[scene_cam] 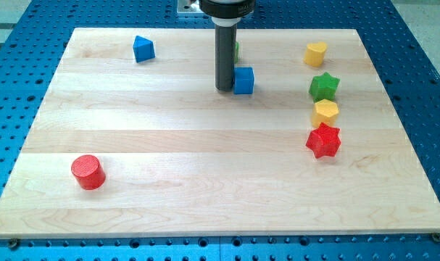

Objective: Move the cube between the heart and the green star

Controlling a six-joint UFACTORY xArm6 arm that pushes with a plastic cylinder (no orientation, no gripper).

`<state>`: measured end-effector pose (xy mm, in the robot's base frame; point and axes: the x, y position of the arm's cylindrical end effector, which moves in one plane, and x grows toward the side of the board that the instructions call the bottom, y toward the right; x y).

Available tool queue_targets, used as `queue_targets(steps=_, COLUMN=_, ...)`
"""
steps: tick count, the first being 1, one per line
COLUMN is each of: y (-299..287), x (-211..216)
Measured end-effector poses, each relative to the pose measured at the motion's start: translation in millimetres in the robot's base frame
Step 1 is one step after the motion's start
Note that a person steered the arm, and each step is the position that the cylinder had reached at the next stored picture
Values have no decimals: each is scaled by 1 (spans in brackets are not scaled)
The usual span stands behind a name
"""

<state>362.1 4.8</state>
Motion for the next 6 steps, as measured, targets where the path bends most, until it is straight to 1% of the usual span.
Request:
queue_targets(steps=1, y=-22, x=31)
queue_targets(steps=2, y=25, x=10)
queue_targets(steps=3, y=26, x=-14)
queue_targets(steps=4, y=14, x=-22)
queue_targets(steps=5, y=70, x=-22)
queue_targets(steps=6, y=54, x=-20)
